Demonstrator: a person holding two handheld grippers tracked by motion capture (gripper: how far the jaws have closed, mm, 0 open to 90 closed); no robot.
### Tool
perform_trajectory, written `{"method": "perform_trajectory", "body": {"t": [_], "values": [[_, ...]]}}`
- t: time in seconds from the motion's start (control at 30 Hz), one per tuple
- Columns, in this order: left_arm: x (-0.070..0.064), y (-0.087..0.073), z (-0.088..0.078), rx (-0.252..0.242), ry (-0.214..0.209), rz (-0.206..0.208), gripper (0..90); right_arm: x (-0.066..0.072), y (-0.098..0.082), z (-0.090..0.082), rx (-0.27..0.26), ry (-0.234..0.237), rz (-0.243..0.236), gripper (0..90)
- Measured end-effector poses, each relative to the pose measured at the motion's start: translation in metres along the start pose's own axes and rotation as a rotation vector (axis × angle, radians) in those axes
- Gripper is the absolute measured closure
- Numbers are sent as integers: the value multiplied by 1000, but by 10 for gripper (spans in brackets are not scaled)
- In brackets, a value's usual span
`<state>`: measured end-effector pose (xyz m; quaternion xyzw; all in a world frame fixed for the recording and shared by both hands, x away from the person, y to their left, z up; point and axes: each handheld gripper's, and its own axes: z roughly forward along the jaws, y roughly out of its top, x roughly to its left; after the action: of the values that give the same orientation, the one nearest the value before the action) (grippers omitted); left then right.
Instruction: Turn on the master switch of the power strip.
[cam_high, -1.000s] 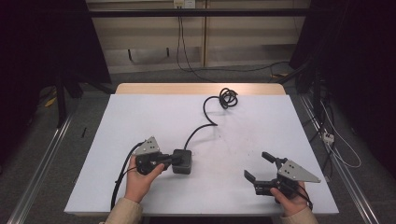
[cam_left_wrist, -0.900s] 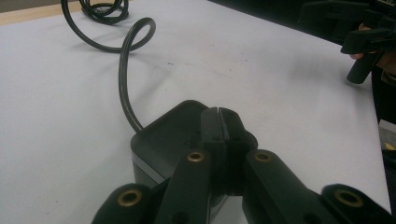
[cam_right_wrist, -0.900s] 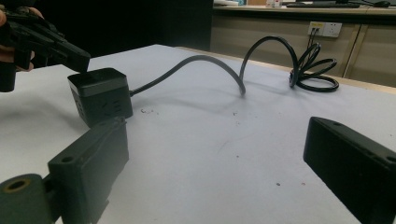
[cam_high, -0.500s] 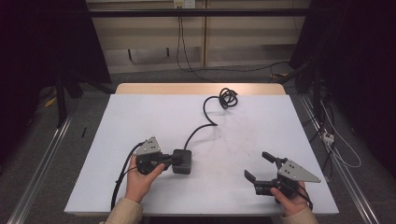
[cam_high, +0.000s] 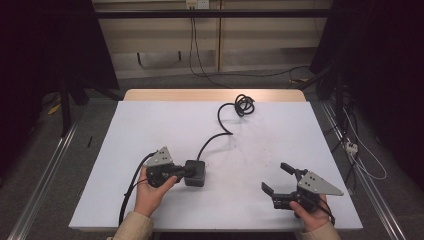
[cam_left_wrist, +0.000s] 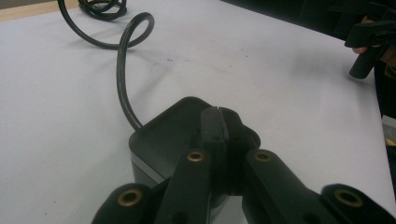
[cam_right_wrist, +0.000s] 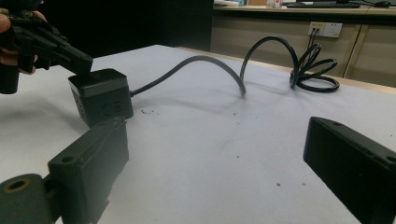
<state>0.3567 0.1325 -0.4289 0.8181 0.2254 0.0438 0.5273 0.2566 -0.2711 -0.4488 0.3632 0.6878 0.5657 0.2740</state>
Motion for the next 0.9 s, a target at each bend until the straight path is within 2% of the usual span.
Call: {"method": "perform_trajectory", "body": {"t": [0.9], "values": [[-2, -1, 0, 6, 14, -10, 900, -1, -1, 2, -4, 12, 1, 62]]}}
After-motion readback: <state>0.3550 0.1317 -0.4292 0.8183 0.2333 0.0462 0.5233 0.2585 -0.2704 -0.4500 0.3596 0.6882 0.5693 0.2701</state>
